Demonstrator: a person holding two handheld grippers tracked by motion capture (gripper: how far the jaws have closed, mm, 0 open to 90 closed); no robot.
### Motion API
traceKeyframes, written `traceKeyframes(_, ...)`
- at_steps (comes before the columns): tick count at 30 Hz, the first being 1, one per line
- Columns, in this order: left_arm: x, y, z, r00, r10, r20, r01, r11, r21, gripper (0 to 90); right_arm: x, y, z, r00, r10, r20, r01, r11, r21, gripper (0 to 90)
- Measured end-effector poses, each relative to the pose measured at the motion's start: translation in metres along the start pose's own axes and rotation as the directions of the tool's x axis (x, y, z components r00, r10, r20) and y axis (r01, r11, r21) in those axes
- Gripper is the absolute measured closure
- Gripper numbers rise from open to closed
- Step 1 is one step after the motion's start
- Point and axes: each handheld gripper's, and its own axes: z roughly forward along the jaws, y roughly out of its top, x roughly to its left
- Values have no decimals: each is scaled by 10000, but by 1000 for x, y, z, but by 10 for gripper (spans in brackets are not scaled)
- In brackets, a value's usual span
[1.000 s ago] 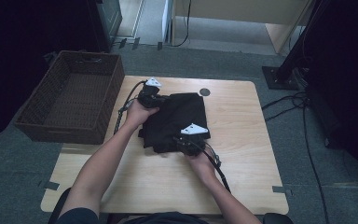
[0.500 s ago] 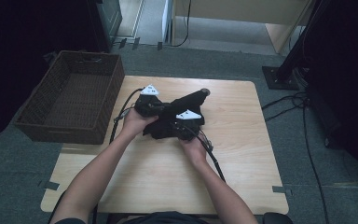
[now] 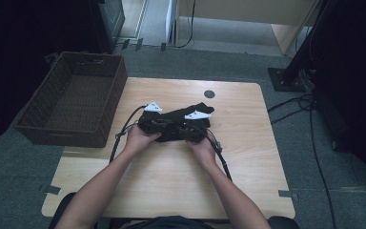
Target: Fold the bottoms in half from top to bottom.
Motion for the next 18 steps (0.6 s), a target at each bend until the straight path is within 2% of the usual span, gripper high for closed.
traceKeyframes(2,0,-3,2,10000,-47,-53,47,10000,13,844,-1,4,-10,10000,-13,-89,15,9997,229,655)
traceKeyframes(4,0,-4,2,10000,-48,-69,48,10000,14,843,-2,9,-22,9997,67,-227,-64,9999,126,658)
traceKeyframes(6,-1,-3,2,9999,-116,-112,117,9999,44,842,-3,18,-38,9994,154,-311,-162,9995,-258,664)
traceKeyframes(7,-1,-3,2,9999,-116,-112,117,9999,44,841,-3,18,-38,9994,154,-311,-162,9995,-258,664)
traceKeyframes(8,-2,-2,2,9999,-45,-133,47,9999,113,840,-3,28,-49,9996,66,-262,-80,9985,-536,662)
traceKeyframes(10,-3,-1,2,9998,-101,-160,102,9999,117,839,-4,39,-54,9999,-91,-135,81,9976,-694,658)
traceKeyframes(13,-3,-1,1,9998,-125,-158,127,9999,95,836,-7,51,-48,9997,-193,180,205,9976,-659,653)
traceKeyframes(16,-3,0,0,9998,-140,-159,142,9998,109,828,-12,52,-38,9995,-77,310,93,9986,-514,646)
traceKeyframes(17,-3,1,-2,9998,-150,-126,152,9997,174,822,-18,47,-26,9989,60,466,-52,9998,-169,638)
traceKeyframes(18,-3,2,-4,9998,-161,-92,163,9997,183,813,-19,44,-23,9986,18,528,-14,10000,-61,633)
